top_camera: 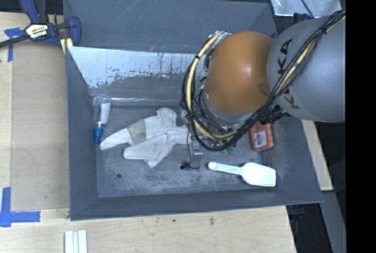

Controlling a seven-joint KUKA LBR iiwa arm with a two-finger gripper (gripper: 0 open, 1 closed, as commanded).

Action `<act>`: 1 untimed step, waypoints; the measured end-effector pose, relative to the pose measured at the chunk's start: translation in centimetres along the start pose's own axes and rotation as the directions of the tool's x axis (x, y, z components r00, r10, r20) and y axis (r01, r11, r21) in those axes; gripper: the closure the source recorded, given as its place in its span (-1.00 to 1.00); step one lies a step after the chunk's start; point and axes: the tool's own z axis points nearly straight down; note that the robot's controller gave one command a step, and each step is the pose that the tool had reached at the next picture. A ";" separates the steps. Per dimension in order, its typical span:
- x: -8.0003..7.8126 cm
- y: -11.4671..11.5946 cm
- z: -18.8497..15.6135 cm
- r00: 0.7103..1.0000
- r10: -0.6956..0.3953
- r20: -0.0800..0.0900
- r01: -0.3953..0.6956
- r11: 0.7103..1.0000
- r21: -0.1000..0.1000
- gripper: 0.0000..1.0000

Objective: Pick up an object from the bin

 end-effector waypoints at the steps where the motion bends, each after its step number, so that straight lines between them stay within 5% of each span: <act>1: -0.2 0.0 -0.5 1.000 0.003 0.008 -0.003 1.000 -0.001 -1.00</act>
Offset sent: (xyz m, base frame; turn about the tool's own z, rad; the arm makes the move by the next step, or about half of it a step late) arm 0.0232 -0.0090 -0.1082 -0.0073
